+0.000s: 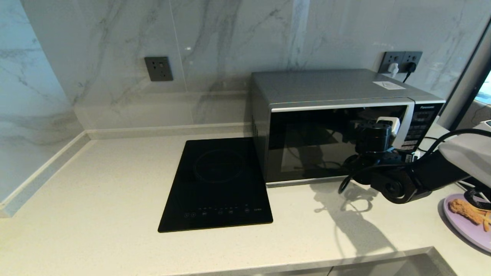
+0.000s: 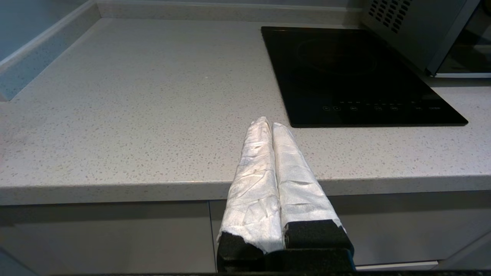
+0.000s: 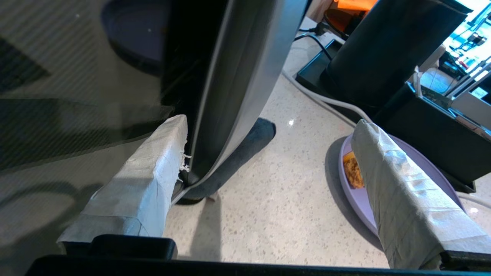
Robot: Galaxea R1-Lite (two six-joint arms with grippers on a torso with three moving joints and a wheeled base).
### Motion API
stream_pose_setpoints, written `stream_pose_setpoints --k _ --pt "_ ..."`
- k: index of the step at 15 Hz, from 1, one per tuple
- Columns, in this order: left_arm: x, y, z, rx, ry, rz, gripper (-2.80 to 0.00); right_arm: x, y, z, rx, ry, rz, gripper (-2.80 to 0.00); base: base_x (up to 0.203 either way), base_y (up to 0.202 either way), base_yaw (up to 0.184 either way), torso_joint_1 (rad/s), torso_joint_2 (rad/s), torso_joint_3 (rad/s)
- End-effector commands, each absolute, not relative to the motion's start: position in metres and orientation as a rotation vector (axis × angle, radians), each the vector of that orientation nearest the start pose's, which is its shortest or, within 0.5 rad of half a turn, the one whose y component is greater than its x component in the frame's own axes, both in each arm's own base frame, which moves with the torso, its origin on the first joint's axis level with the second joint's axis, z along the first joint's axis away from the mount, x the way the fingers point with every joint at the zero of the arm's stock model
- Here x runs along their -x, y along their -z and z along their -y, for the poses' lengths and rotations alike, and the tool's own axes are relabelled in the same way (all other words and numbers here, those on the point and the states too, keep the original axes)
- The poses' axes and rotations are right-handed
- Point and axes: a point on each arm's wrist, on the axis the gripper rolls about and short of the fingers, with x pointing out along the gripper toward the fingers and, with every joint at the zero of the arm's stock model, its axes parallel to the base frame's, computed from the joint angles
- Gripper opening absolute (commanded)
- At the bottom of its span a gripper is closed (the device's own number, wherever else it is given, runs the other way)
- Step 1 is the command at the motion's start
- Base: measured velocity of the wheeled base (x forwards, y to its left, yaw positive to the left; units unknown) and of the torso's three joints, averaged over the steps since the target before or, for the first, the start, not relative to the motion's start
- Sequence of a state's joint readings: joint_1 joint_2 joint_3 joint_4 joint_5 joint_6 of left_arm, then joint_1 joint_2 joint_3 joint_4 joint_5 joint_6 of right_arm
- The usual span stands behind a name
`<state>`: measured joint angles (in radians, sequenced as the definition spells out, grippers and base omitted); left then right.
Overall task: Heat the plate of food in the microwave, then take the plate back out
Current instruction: Open the microwave oven
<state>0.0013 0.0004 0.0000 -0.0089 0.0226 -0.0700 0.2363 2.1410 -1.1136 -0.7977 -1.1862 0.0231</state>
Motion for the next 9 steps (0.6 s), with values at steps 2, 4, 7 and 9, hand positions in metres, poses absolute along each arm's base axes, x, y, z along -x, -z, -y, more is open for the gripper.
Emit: stream_pose_setpoints --k 2,4,7,9 --pt "0.0227 -0.0765 -0.0005 0.072 -0.024 0.009 -2.80 -0.3959 -0.1277 -0.0661 0.125 0.975 -0.160 0.00 0.000 0.000 0.000 0.000 0.00 0.000" --pt "0.0227 -0.0765 -0.0005 0.072 -0.024 0.009 -2.80 -0.3972 -0.1262 -0.0615 0.131 0.980 -0.166 0.00 0.000 0.000 0.000 0.000 0.00 0.000" --pt "0.0227 -0.0765 -0.0005 0.071 -0.024 0.009 -2.80 -0.4000 -0.1207 -0.0608 0.138 0.982 -0.176 0.00 0.000 0.000 0.000 0.000 0.00 0.000" --pt "0.0227 -0.0765 -0.0005 0.072 -0.024 0.009 -2.80 -0.3999 -0.1179 -0.0608 0.140 0.982 -0.180 0.00 0.000 0.000 0.000 0.000 0.00 0.000"
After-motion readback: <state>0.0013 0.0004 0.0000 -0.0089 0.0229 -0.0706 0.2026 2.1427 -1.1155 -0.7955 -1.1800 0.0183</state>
